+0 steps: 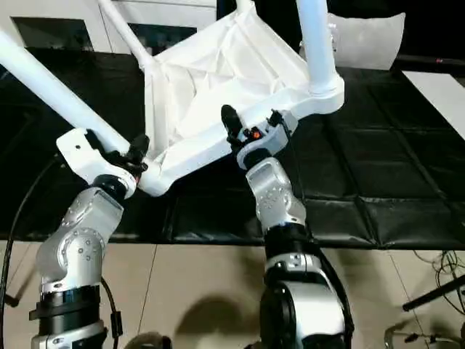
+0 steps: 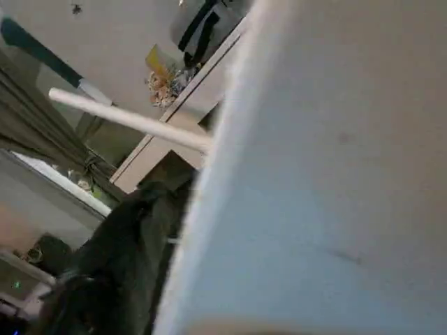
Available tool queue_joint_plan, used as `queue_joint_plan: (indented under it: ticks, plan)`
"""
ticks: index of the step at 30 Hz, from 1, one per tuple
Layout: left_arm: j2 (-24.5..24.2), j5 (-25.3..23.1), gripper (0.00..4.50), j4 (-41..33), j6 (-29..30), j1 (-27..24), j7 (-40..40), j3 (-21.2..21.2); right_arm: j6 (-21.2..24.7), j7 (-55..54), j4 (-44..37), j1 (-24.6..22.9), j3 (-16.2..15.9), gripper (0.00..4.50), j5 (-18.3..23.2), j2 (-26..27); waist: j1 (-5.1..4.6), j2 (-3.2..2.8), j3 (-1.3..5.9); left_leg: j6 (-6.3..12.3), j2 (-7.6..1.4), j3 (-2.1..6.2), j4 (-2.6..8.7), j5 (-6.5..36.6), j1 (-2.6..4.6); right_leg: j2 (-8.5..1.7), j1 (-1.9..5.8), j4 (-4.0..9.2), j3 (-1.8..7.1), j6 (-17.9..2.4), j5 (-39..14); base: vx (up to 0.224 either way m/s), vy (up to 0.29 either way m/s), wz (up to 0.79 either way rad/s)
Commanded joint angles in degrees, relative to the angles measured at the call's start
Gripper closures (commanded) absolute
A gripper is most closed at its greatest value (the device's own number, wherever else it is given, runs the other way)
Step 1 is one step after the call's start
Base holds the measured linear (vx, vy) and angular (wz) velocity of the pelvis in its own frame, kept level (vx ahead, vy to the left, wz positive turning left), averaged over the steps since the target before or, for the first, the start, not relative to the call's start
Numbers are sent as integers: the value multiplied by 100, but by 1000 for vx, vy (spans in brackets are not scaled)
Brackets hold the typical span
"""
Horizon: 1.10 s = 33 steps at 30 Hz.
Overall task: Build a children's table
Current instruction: Flip table
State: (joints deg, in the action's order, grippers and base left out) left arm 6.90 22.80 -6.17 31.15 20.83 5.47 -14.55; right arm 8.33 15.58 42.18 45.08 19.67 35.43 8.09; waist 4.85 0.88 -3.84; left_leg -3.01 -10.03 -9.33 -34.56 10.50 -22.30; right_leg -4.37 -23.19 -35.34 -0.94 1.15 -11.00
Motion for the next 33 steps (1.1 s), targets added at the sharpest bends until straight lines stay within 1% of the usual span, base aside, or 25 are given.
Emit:
queue_joint_plan:
  ticks: [1, 2, 4, 5, 6, 10, 12, 14, 15, 17, 19, 20, 21, 22, 23, 24, 25, 26, 27, 28, 29, 30, 31, 32, 33]
  plan:
    - [404, 305, 243, 79, 187, 10, -127, 276, -93, 71, 78, 421, -9, 138, 107, 445, -28, -68, 499, 228, -188, -4, 340, 350, 103, -225, 310, 250, 93, -1337, 440, 0, 0, 0]
    - [375, 305, 243, 89, 205, 27, -134, 274, -121, 68, 150, 473, 15, 149, 128, 441, -23, -144, 502, 221, -189, 5, 335, 366, 112, -230, 298, 240, 90, -1356, 432, 0, 0, 0]
    - [356, 306, 243, 97, 216, 39, -135, 273, -153, 74, 229, 521, 41, 157, 138, 436, -39, -94, 499, 228, -191, -3, 339, 413, 103, -227, 310, 252, 89, -1370, 399, 0, 0, 0]
    - [327, 292, 243, 116, 215, 49, -148, 275, -170, 88, 288, 551, 64, 180, 144, 429, -35, -100, 501, 233, -190, -4, 338, 420, 106, -227, 309, 254, 89, -1373, 383, 0, 0, 0]
    - [327, 292, 243, 116, 215, 49, -148, 275, -170, 88, 288, 551, 64, 190, 144, 429, -37, -115, 504, 231, -193, -2, 337, 432, 111, -226, 303, 253, 87, -1383, 367, 0, 0, 0]
    - [194, 255, 243, 109, 242, 39, -203, 273, -271, 118, 473, 627, 114, 201, 148, 428, -45, -118, 507, 253, -191, 0, 334, 397, 102, -224, 310, 246, 83, -1412, 426, 0, 0, 0]
    - [163, 262, 243, 108, 261, 31, -230, 267, -286, 102, 495, 651, 137, 219, 173, 433, -47, -117, 510, 271, -191, -4, 329, 382, 105, -225, 309, 244, 83, -1426, 458, 0, 0, 0]
    - [109, 273, 243, 132, 231, 23, -320, 264, -298, 103, 501, 673, 139, 219, 178, 433, -47, -126, 512, 293, -191, -5, 326, 370, 107, -223, 309, 241, 82, -1442, 483, 0, 0, 0]
    - [-39, 273, 243, 130, 305, -2, -510, 338, -313, 94, 506, 695, 142, 227, 181, 430, -40, -124, 512, 303, -188, -3, 328, 369, 115, -222, 301, 243, 78, -1435, 447, 0, 0, 0]
    - [-318, 202, 173, 121, 395, -54, -815, 501, -347, 73, 532, 736, 147, 230, 180, 405, -50, -126, 513, 306, -190, -6, 328, 331, 115, -218, 295, 234, 78, -1446, 440, 0, 0, 0]
    - [-476, 213, 173, 57, 481, -134, -972, 547, -411, -18, 521, 752, 160, 232, 162, 374, -65, -139, 523, 295, -189, -15, 319, 258, 127, -214, 281, 217, 77, -1470, 521, 0, 0, 0]
    - [-603, 225, 166, -13, 514, -226, -1105, 571, -476, -92, 484, 750, 164, 233, 133, 345, -76, -151, 526, 289, -179, -16, 314, 230, 119, -200, 285, 209, 73, -1486, 579, 0, 0, 0]
    - [-717, 264, 152, -100, 552, -337, -1226, 566, -551, -183, 419, 734, 162, 233, 86, 307, -78, -149, 530, 298, -176, -16, 309, 190, 114, -204, 291, 202, 75, -1491, 634, 0, 0, 0]
    - [-732, 268, 152, -113, 555, -353, -1241, 566, -559, -196, 411, 732, 168, 233, 84, 301, -83, -141, 534, 324, -176, -18, 306, 145, 110, -202, 296, 199, 75, -1501, 692, 0, 0, 0]
    - [-989, 346, 135, -375, 612, -678, -1491, 543, -708, -445, 236, 674, 247, 234, 8, 175, -76, -172, 539, 351, -175, -15, 295, 92, 112, -205, 286, 197, 73, -1514, 753, 0, 0, 0]
    - [-1000, 349, 126, -387, 615, -694, -1500, 542, -714, -454, 228, 669, 246, 234, 1, 167, -81, -160, 545, 364, -185, -18, 293, 46, 104, -210, 293, 186, 76, -1529, 795, 0, 0, 0]
    - [-1092, 384, 119, -497, 644, -838, -1584, 527, -770, -541, 150, 627, 241, 235, -61, 96, -72, -177, 547, 389, -186, -29, 284, 49, 111, -196, 272, 183, 77, -1518, 754, 0, 0, 0]
    - [-1188, 410, 119, -618, 651, -1005, -1692, 510, -804, -607, 45, 560, 214, 235, -130, 19, -57, -172, 544, 392, -187, -39, 283, 64, 122, -187, 255, 193, 78, -1499, 723, 0, 0, 0]
    - [-1290, 474, 89, -782, 672, -1218, -1836, 462, -841, -665, -130, 445, 147, 235, -254, -83, -31, -185, 543, 370, -189, -41, 275, 58, 110, -179, 240, 185, 80, -1466, 705, 0, 0, 0]
    - [-1345, 505, 89, -866, 676, -1320, -1921, 451, -841, -679, -226, 384, 113, 235, -306, -126, -17, -175, 534, 350, -193, -39, 278, 75, 102, -179, 237, 184, 79, -1449, 674, 0, 0, 0]
    - [-1483, 644, 81, -1105, 728, -1548, -2147, 449, -840, -772, -484, 230, 46, 235, -447, -226, -20, -172, 516, 297, -194, -52, 298, 256, 101, -170, 218, 200, 79, -1398, 475, 0, 0, 0]
    - [-1524, 686, 81, -1179, 740, -1615, -2212, 450, -842, -805, -564, 181, 25, 235, -494, -256, -4, -168, 506, 226, -202, -42, 314, 360, 105, -181, 221, 203, 81, -1331, 293, 0, 0, 0]
    - [-1779, 802, 82, -1520, 691, -1890, -2578, 519, -776, -957, -937, -45, -72, 236, -706, -414, -16, -153, 495, 180, -208, -52, 326, 466, 111, -167, 202, 218, 83, -1291, 173, 0, 0, 0]
    - [-1874, 841, 82, -1636, 672, -1977, -2709, 551, -750, -1026, -1061, -123, -110, 236, -793, -473, 23, -157, 492, 122, -213, -43, 334, 504, 135, -171, 192, 223, 85, -1190, 62, 0, 0, 0]
    - [-2067, 838, 82, -1822, 654, -2101, -2904, 635, -704, -1061, -1254, -247, -197, 236, -947, -578, 8, -121, 474, 60, -209, -56, 353, 629, 139, -146, 179, 244, 84, -1100, -105, 0, 0, 0]
